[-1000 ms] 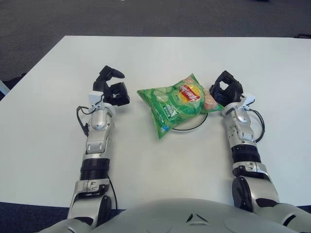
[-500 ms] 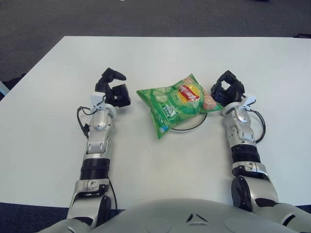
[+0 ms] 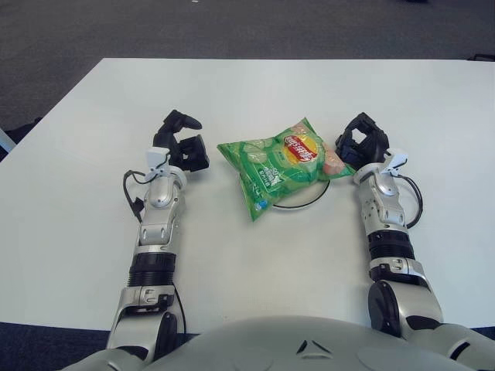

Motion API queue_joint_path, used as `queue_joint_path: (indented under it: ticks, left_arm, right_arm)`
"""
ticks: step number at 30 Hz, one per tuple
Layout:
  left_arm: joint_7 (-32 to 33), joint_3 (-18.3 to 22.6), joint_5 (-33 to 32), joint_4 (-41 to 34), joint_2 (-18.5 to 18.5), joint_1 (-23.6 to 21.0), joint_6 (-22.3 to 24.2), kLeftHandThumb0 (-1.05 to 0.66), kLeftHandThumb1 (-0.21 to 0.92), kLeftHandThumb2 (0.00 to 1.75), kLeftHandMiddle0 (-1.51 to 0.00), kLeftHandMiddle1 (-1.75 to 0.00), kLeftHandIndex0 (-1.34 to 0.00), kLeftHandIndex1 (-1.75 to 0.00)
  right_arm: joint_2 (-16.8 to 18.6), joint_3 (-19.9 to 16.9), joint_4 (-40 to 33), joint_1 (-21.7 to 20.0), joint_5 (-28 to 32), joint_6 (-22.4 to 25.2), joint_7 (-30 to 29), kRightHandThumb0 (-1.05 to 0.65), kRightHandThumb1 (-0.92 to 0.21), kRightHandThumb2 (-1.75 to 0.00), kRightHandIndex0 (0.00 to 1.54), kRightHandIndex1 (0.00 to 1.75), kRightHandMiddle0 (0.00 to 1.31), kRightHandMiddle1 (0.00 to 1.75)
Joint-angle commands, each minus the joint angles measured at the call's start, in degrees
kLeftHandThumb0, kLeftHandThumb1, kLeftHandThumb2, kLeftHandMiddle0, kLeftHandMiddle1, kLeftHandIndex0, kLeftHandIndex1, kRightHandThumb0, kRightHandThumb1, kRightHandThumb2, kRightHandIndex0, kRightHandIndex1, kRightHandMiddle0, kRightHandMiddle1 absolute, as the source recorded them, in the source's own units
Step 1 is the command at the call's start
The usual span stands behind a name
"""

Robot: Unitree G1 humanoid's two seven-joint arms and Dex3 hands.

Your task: Put the snack into the plate.

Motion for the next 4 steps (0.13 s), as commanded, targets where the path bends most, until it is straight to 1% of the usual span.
queue_joint_path:
  ticks: [1, 4]
  left_arm:
    - [-1.5, 0.1, -1.4, 3.7, -1.9, 6.2, 1.6, -0.49, 0.29, 1.35, -1.36, -1.75, -0.63, -1.75]
    - [-1.6, 0.5, -2.0, 4.0, -1.9, 5.8, 2.6, -0.49, 0.31, 1.33, -1.36, -1.75, -0.62, -1.75]
  right_arm:
    - [1.7, -0.2, 2.0, 4.5, 0.8, -0.7, 0.7, -0.52, -0.21, -1.44, 1.3, 1.75, 0.7, 1.75]
    - [1.7, 0.0, 2.5, 4.6, 0.4, -2.2, 1.2, -0.52, -0.21, -1.45, 1.3, 1.75, 0.7, 1.75]
